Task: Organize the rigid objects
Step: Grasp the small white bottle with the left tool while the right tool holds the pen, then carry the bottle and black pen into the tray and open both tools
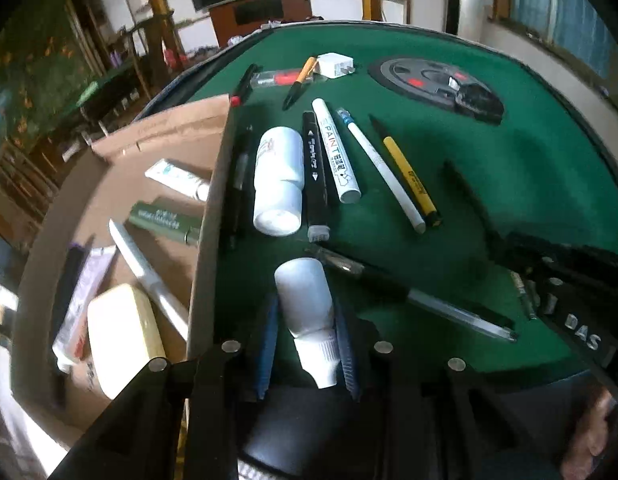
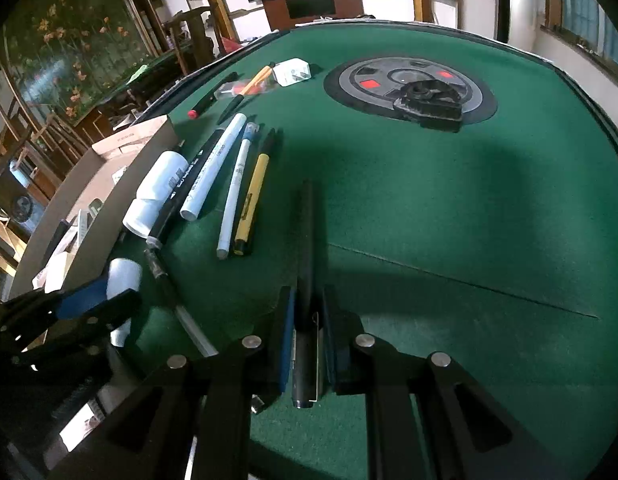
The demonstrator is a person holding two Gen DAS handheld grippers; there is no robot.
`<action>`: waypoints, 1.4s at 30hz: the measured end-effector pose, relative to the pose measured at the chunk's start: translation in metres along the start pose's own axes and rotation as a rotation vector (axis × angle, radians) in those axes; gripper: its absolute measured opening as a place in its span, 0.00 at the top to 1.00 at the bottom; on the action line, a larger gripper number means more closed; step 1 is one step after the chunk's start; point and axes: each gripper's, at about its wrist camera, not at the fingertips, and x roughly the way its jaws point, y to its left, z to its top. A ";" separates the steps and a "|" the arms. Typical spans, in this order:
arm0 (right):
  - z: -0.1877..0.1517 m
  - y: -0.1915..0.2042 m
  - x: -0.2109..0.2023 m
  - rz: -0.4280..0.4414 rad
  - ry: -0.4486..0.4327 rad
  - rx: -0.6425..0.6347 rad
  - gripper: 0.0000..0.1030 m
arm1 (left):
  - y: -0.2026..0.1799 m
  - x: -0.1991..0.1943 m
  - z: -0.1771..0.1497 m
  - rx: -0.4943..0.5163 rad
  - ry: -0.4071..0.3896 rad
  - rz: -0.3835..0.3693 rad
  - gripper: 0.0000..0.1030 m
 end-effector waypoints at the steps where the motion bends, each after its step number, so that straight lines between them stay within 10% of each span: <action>1: 0.000 0.001 0.000 -0.004 -0.001 -0.001 0.87 | 0.002 0.000 0.000 -0.015 -0.005 -0.010 0.73; 15: -0.001 -0.005 -0.031 0.169 -0.088 0.091 0.87 | 0.074 -0.065 -0.012 -0.357 -0.105 -0.400 0.73; 29: 0.024 0.111 -0.040 0.557 -0.045 -0.109 0.87 | 0.198 -0.092 -0.026 -0.510 -0.182 -0.186 0.73; 42: 0.051 0.183 0.035 0.478 0.062 -0.261 0.87 | 0.242 -0.027 -0.035 -0.466 -0.029 -0.057 0.73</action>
